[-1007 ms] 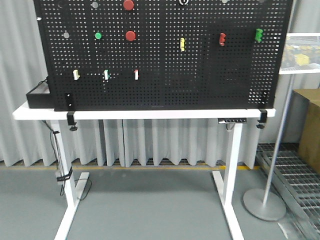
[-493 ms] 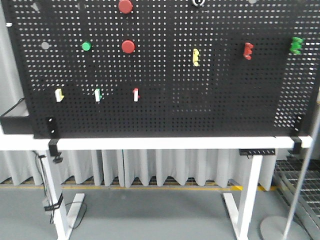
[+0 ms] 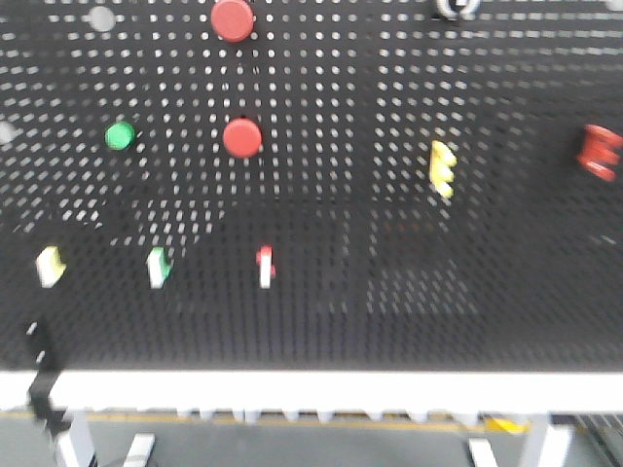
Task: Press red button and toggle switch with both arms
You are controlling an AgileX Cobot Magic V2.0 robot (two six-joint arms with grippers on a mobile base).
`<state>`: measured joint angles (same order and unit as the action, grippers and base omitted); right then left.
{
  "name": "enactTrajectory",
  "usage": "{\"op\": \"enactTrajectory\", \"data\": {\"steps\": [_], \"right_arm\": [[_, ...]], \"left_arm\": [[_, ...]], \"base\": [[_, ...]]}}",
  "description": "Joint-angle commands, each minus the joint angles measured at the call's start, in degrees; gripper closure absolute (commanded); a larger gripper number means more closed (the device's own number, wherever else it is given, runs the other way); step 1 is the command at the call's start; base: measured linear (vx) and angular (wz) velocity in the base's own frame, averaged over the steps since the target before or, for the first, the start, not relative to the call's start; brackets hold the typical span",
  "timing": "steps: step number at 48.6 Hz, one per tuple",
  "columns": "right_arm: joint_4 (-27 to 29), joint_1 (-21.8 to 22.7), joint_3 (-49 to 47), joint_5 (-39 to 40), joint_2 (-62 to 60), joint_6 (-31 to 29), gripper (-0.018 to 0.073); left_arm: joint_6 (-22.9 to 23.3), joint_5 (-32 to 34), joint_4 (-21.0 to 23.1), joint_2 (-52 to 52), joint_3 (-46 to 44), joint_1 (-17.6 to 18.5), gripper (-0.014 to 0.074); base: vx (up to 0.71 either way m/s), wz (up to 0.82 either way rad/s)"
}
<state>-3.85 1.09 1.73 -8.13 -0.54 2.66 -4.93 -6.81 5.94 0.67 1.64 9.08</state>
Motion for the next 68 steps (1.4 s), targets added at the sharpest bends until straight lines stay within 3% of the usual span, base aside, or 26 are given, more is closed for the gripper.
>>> {"op": "enactTrajectory", "data": {"steps": [1, 25, 68], "right_arm": [[-0.17, 0.29, 0.66, 4.55, -1.04, -0.35, 0.0562], [-0.17, 0.29, 0.66, 4.55, -1.04, -0.35, 0.0562], [-0.17, 0.29, 0.66, 4.67, -1.04, -0.35, 0.0562]], "left_arm": [[0.49, 4.68, 0.19, 0.91, 1.88, 0.13, 0.0594], [0.49, 4.68, 0.19, 0.91, 1.88, 0.13, 0.0594], [0.49, 4.68, 0.19, 0.91, 1.88, 0.13, 0.0594]], "base": [[0.40, 0.05], [0.26, -0.02], [0.02, -0.01]]}}
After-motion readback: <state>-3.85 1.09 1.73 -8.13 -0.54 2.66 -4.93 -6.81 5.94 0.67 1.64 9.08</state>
